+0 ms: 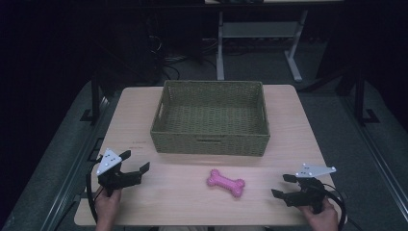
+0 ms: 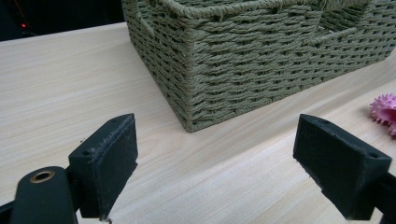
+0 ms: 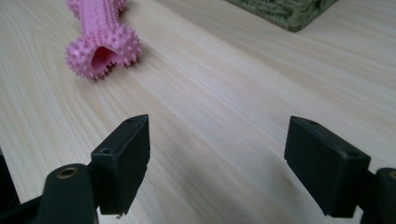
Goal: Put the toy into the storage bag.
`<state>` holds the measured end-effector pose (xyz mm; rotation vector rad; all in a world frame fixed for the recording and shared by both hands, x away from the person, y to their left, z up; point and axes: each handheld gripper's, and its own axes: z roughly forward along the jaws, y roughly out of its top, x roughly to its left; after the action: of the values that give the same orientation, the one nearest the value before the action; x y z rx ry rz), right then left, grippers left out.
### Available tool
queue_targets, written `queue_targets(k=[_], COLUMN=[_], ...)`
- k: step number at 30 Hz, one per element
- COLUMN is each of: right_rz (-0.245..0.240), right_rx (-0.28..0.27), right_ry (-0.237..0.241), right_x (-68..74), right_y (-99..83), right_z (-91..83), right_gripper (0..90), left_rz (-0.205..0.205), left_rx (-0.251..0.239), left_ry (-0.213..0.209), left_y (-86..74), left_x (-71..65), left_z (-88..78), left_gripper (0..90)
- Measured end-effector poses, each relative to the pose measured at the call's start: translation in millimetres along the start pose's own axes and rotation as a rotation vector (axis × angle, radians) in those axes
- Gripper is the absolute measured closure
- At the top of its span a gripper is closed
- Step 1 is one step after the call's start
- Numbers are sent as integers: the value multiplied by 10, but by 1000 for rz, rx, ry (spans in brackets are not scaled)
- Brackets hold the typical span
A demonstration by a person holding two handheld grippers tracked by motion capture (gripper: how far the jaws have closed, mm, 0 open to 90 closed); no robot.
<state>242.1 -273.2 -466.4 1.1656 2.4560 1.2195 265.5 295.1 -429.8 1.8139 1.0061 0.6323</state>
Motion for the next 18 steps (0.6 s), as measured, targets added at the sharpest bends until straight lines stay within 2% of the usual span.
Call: queue_targets(k=[6,8,11,12,13,14,18], right_rz=[-5,-13,-18,-27,-59,-59,-78], right_rx=[-5,31,47,62,96,96,127], right_ry=[13,12,25,30,14,14,55], right_x=[13,43,79,100,144,144,203], right_y=[34,77,119,147,200,200,301], right_z=[-42,-28,0,15,45,45,105], right_gripper=[216,180,171,169,163,163,156], left_rz=[-4,-10,-11,-11,-18,-18,-20], left_rx=[2,-5,-6,-2,1,1,-5], left_ry=[0,-1,2,5,1,1,13], left_y=[-6,-11,-13,-17,-25,-25,-31], left_x=[11,13,17,24,37,37,55], left_z=[-13,-27,-29,-30,-34,-34,-57], left_gripper=[133,133,133,133,133,133,133])
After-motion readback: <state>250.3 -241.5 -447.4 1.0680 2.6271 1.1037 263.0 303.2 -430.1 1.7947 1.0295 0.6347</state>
